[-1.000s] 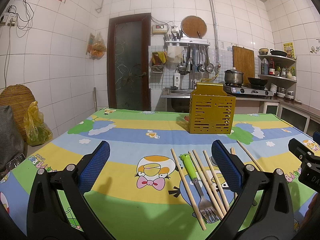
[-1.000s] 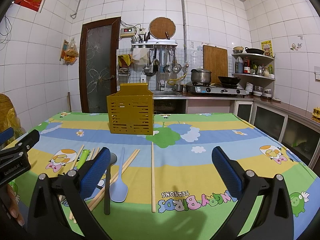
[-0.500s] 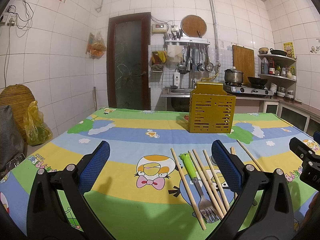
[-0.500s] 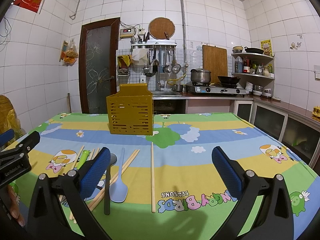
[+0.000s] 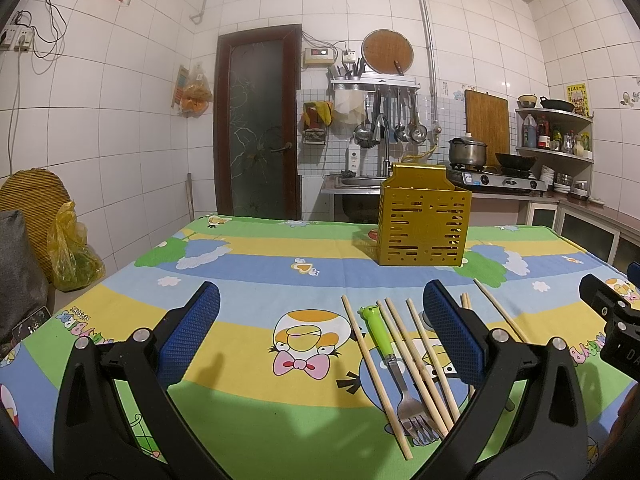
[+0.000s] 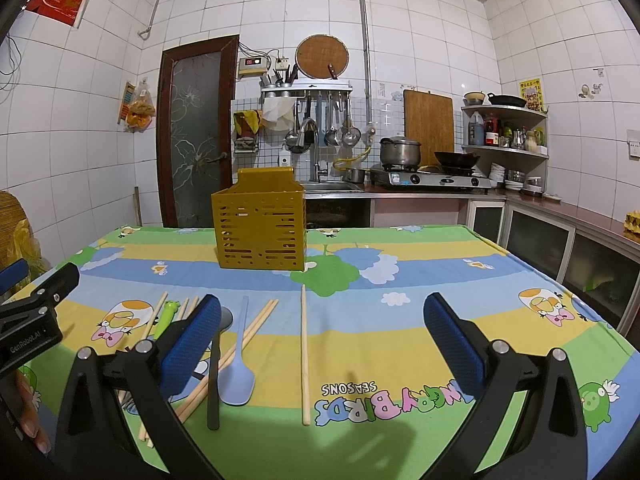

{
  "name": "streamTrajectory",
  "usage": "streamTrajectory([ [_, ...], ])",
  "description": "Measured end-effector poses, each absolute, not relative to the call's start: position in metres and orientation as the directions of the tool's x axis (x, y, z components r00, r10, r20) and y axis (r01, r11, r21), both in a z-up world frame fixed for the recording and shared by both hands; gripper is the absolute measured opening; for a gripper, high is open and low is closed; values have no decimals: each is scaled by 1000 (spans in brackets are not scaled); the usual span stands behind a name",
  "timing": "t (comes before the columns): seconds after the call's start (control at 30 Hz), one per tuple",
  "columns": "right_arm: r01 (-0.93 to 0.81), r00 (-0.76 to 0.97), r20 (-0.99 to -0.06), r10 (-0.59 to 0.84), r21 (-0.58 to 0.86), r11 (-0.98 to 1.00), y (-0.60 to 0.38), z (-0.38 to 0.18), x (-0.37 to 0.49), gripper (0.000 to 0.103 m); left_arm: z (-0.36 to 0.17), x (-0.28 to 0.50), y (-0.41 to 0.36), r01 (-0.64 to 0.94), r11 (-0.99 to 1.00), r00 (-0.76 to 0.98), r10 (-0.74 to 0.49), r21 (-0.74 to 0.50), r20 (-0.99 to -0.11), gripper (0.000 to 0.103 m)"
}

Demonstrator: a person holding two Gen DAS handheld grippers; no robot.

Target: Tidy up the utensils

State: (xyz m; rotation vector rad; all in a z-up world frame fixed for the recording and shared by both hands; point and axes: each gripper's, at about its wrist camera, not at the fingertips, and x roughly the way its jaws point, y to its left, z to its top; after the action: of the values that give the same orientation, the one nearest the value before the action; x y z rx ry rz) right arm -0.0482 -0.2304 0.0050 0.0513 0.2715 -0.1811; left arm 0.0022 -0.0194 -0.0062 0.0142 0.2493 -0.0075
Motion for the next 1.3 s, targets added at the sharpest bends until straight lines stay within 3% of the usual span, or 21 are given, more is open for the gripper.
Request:
streamTrajectory([
  [1.3, 190, 945, -275, -175, 28, 981, -235, 1, -56, 99, -10, 4, -8, 21, 1000, 961, -16, 15, -275, 98],
])
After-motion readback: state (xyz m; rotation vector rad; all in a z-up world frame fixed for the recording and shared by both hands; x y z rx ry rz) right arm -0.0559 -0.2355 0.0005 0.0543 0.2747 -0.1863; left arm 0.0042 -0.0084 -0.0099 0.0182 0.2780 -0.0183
